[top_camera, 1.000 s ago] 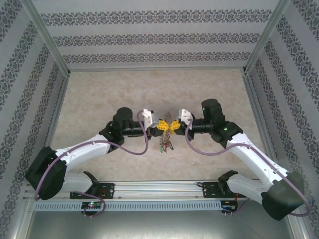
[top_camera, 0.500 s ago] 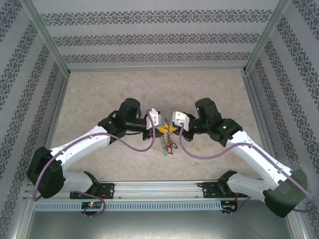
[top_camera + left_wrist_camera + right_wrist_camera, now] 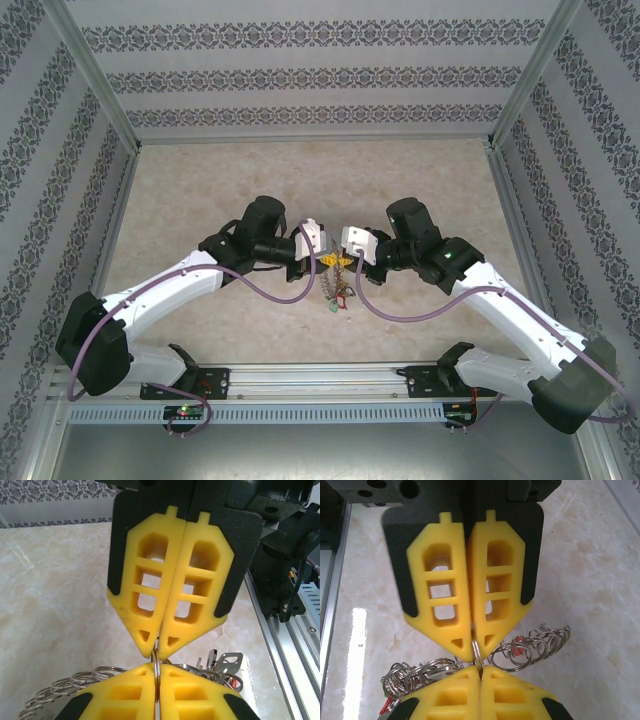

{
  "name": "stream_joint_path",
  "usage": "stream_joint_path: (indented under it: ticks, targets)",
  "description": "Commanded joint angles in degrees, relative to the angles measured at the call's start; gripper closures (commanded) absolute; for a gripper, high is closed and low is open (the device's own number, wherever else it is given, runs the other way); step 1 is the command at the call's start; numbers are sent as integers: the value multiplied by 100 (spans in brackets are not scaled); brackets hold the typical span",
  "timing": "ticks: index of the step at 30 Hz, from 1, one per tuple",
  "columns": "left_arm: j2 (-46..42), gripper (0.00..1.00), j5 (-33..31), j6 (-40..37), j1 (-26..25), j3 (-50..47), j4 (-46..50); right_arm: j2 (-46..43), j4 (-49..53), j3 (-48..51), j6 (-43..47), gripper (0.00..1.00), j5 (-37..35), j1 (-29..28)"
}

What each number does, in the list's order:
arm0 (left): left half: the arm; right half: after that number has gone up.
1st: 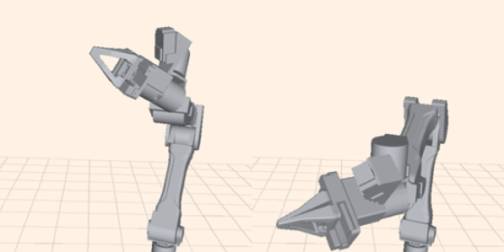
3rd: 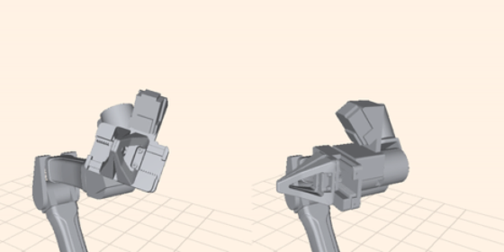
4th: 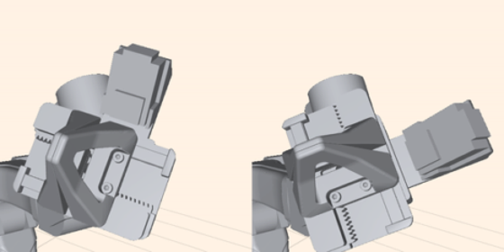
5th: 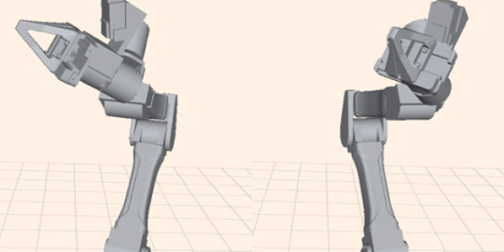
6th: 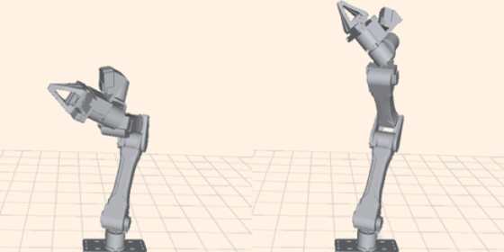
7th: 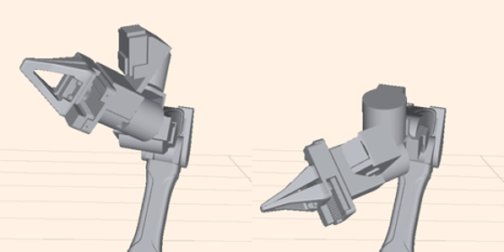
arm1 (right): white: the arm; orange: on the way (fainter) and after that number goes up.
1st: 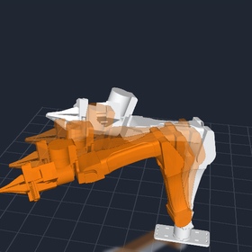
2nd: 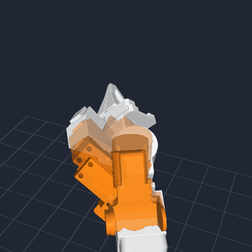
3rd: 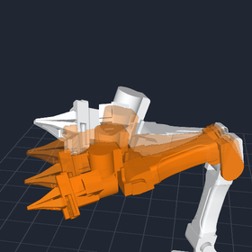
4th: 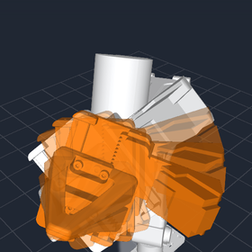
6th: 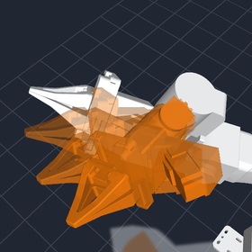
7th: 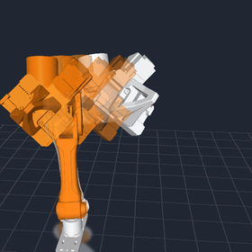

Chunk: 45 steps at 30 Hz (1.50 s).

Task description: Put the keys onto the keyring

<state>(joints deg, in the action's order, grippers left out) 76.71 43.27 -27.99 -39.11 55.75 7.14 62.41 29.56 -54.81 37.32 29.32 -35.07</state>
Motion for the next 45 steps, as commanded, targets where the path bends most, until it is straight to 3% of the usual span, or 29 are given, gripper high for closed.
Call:
stream_joint_path:
  ticks: [1, 4, 9, 14, 26, 29, 35, 41, 45]
  targets:
    - [47, 100, 168, 117, -97, 101, -324, -18, -159, -253, -2, 100, 86, -70]
    - [-21, 100, 314, 466, -96, -133, -1024, -86, -317, -71, -192, 100, 174, 17]
    - [-188, 100, 566, 1268, -79, -684, -2654, -199, -960, 637, -556, 84, 1201, 672]
    - [-77, 100, 860, 1957, -51, -974, -3998, -136, -1430, 922, -811, 83, 1838, 1026]
    - [599, 100, 1288, 3480, -44, -1187, -6545, -141, -2162, 958, -1226, 84, 2563, 1341]
    - [665, 100, 1147, 3550, -44, -1242, -6641, -249, -2299, 954, -1333, 84, 2615, 1368]
    - [504, 100, 940, 3087, -44, -1285, -5873, -574, -2325, 935, -1350, 89, 2430, 1391]
    - [492, 100, 994, 2872, -44, -1203, -5381, -581, -2222, 878, -1334, 100, 2381, 1398]
    - [298, 96, 899, 2159, -44, -975, -4014, -563, -1756, 665, -1188, 100, 2115, 1337]
